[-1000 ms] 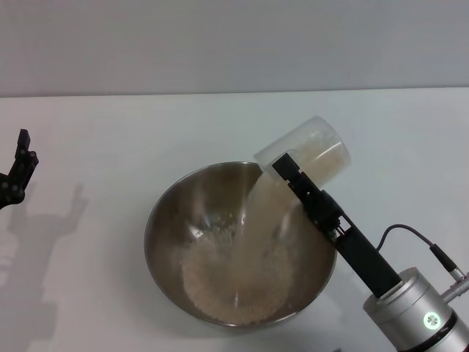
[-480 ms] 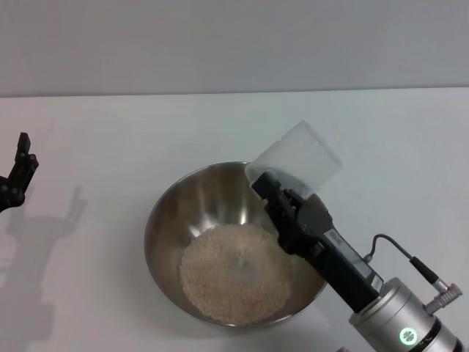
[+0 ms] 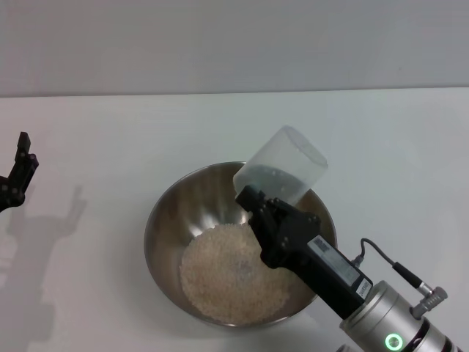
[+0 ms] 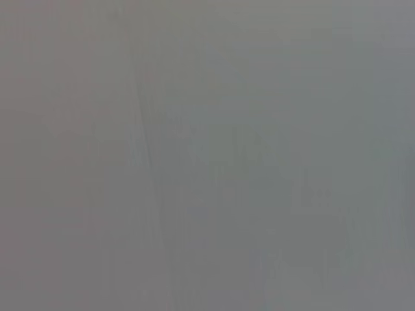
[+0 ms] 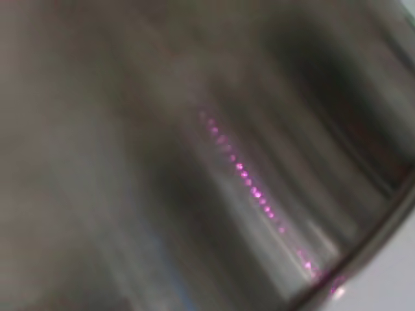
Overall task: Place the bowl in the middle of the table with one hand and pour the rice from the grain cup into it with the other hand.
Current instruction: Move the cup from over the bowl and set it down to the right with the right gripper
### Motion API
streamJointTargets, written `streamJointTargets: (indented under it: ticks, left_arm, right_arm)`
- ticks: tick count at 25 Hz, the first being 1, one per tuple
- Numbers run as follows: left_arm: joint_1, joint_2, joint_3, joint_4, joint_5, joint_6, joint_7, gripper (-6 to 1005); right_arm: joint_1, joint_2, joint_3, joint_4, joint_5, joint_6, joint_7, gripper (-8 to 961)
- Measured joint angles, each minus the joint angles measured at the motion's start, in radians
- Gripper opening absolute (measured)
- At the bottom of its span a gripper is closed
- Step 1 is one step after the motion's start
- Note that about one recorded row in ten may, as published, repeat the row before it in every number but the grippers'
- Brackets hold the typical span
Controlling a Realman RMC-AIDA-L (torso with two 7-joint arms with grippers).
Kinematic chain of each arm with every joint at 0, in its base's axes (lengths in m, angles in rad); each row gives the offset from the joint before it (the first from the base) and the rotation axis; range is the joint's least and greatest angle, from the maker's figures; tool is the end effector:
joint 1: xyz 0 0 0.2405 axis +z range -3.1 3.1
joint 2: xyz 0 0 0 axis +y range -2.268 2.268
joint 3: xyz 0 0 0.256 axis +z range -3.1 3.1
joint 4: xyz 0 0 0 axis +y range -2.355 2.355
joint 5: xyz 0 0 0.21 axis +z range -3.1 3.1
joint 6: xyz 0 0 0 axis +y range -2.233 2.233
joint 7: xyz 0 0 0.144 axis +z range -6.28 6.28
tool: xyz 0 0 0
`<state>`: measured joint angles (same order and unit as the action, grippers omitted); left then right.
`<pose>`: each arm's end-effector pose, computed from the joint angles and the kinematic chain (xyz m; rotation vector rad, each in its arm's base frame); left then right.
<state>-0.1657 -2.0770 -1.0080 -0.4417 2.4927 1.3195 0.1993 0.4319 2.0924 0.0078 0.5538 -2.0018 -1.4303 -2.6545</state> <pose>-0.3171 0.2749 -0.0019 -1.4732 -0.2505 -0.6405 0.1990 0.2358 -0.1170 -0.7825 -1.7622 -0.5508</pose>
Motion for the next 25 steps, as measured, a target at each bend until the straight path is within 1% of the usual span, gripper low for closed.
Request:
streamJointTargets:
  ticks: [12, 13, 14, 15, 18, 19, 20, 23, 24, 25]
  left_arm:
    - [-0.001, 0.0, 0.006, 0.0, 0.0, 0.002, 0.0, 846]
    - [-0.001, 0.0, 0.006, 0.0, 0.0, 0.002, 0.0, 846]
    - [-0.001, 0.0, 0.006, 0.0, 0.0, 0.002, 0.0, 846]
    - [-0.001, 0.0, 0.006, 0.0, 0.0, 0.002, 0.0, 846]
    - [-0.003, 0.0, 0.006, 0.0, 0.0, 0.002, 0.0, 846]
    - [-0.003, 0.0, 0.006, 0.0, 0.0, 0.002, 0.0, 846]
    - [-0.003, 0.0, 0.006, 0.0, 0.0, 0.002, 0.0, 846]
    - [-0.007, 0.0, 0.009, 0.0, 0.0, 0.002, 0.0, 847]
    - [-0.007, 0.0, 0.009, 0.0, 0.0, 0.002, 0.0, 847]
    - [-0.007, 0.0, 0.009, 0.0, 0.0, 0.002, 0.0, 847]
  right_arm:
    - [0.002, 0.0, 0.003, -0.002, -0.023, 0.016, -0.024, 10]
    - [0.002, 0.0, 0.006, 0.003, -0.023, 0.013, -0.01, 10]
    - [-0.002, 0.0, 0.019, 0.023, -0.023, 0.0, 0.047, 10]
    - [-0.002, 0.0, 0.019, 0.023, -0.023, 0.0, 0.047, 11]
    - [-0.011, 0.0, 0.044, 0.05, -0.023, -0.03, 0.182, 11]
    - [-0.018, 0.0, 0.057, 0.059, -0.02, -0.066, 0.308, 11]
    - [-0.018, 0.0, 0.057, 0.059, -0.02, -0.066, 0.308, 11]
    - [-0.035, 0.0, 0.079, 0.077, -0.018, -0.139, 0.55, 11]
    - [-0.049, 0.0, 0.097, 0.085, -0.017, -0.188, 0.719, 11]
    - [-0.049, 0.0, 0.097, 0.085, -0.017, -0.188, 0.719, 11]
